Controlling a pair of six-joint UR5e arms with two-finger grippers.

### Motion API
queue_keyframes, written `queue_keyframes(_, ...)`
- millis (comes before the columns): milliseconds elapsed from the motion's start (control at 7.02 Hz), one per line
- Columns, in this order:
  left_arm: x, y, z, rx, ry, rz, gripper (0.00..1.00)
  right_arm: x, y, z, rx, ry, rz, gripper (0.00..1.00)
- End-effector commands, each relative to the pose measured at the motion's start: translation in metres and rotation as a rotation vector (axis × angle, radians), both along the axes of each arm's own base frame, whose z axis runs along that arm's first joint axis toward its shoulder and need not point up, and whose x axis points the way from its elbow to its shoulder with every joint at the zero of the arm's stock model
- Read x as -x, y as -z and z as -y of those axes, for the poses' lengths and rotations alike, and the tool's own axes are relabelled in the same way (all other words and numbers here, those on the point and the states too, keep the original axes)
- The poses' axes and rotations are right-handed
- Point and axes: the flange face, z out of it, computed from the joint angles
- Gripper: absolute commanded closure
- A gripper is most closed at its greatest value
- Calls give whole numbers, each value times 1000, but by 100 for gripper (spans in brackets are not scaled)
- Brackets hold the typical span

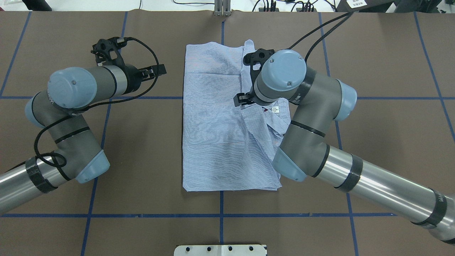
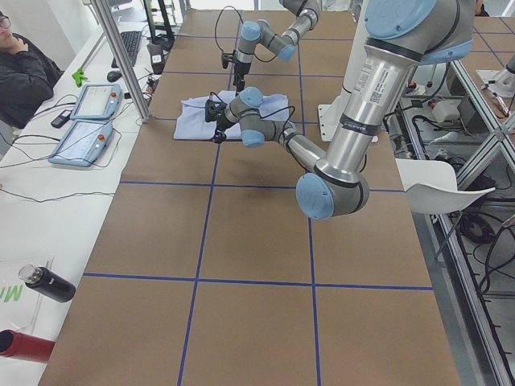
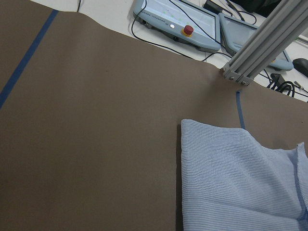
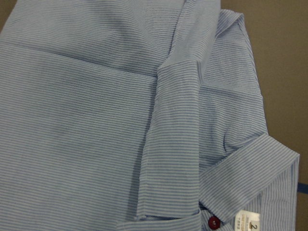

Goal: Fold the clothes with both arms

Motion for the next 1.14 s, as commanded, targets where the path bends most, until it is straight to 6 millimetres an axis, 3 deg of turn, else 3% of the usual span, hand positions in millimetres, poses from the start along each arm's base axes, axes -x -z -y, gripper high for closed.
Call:
queue_keyframes(0, -4, 0, -3, 4, -11, -7, 1, 35, -12, -2, -10, 32, -64, 0)
queue_keyframes(427, -13, 2, -11, 14, -22, -29, 1, 52, -25, -9, -11, 61, -100, 0)
queue_keyframes(997, -26, 6, -22, 48, -30, -64, 1, 55, -38, -9, -13, 80, -161, 0)
